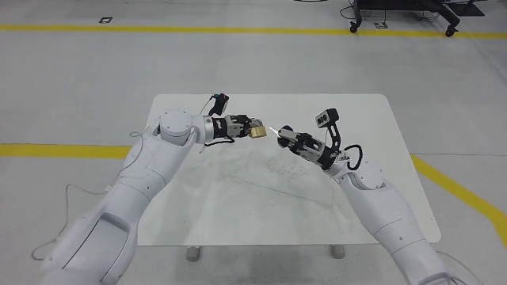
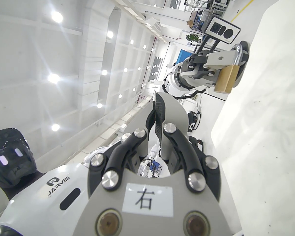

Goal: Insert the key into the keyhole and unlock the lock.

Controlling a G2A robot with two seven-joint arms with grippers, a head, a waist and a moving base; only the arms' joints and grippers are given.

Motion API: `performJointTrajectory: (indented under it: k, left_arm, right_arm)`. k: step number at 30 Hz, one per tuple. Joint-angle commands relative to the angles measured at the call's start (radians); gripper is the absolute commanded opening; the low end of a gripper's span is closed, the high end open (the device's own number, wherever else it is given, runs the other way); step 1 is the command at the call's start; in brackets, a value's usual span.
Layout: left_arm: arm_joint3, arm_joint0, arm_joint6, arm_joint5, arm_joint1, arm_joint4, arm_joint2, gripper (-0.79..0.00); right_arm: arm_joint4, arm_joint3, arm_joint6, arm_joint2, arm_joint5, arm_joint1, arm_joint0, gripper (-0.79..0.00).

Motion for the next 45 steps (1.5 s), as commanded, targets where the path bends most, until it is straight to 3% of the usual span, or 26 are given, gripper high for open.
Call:
performJointTrajectory:
  k: [1,5,7,9,13,20,32,38,42,45]
  left_arm:
    - [0.000,0.000,0.000,0.000,0.000,0.000,0.000,-0.785]
    - [-0.027,0.024,0.021,0.073,-0.001,0.021,0.007,-0.785]
    - [-0.026,0.027,-0.005,0.124,0.000,0.001,0.000,-0.785]
    - [-0.023,0.028,-0.040,0.173,-0.001,-0.027,-0.007,-0.785]
    - [-0.010,0.018,-0.102,0.242,-0.004,-0.048,-0.009,-0.785]
    - [0.051,-0.001,-0.130,0.360,-0.020,-0.082,0.002,-0.785]
    - [0.035,0.023,-0.125,0.384,-0.020,-0.135,-0.021,-0.785]
    - [0.044,0.032,-0.230,0.492,-0.012,-0.187,-0.041,-0.785]
    - [0.056,0.027,-0.263,0.563,-0.020,-0.167,-0.009,-0.785]
    - [0.070,0.021,-0.286,0.597,-0.028,-0.164,0.012,-0.785]
  right_arm:
    - [0.000,0.000,0.000,0.000,0.000,0.000,0.000,-0.785]
    - [-0.185,0.040,-0.094,-0.043,0.039,-0.004,0.019,-0.785]
    - [-0.200,0.008,-0.079,-0.049,-0.013,-0.006,0.028,-0.785]
    - [-0.344,-0.024,-0.062,-0.037,-0.080,0.004,0.040,-0.785]
    - [-0.597,-0.155,-0.018,0.002,-0.182,0.030,0.010,-0.785]
    - [-1.026,-0.441,-0.125,0.133,-0.194,0.070,-0.121,-0.785]
    - [-1.072,-0.462,-0.130,0.111,-0.188,0.072,-0.139,-0.785]
    - [-1.290,-0.502,-0.140,0.066,-0.332,0.074,-0.052,-0.785]
    - [-1.531,-0.645,-0.087,0.058,-0.474,0.088,-0.019,-0.785]
    - [-1.783,-0.728,-0.120,-0.014,-0.507,0.109,-0.004,-0.785]
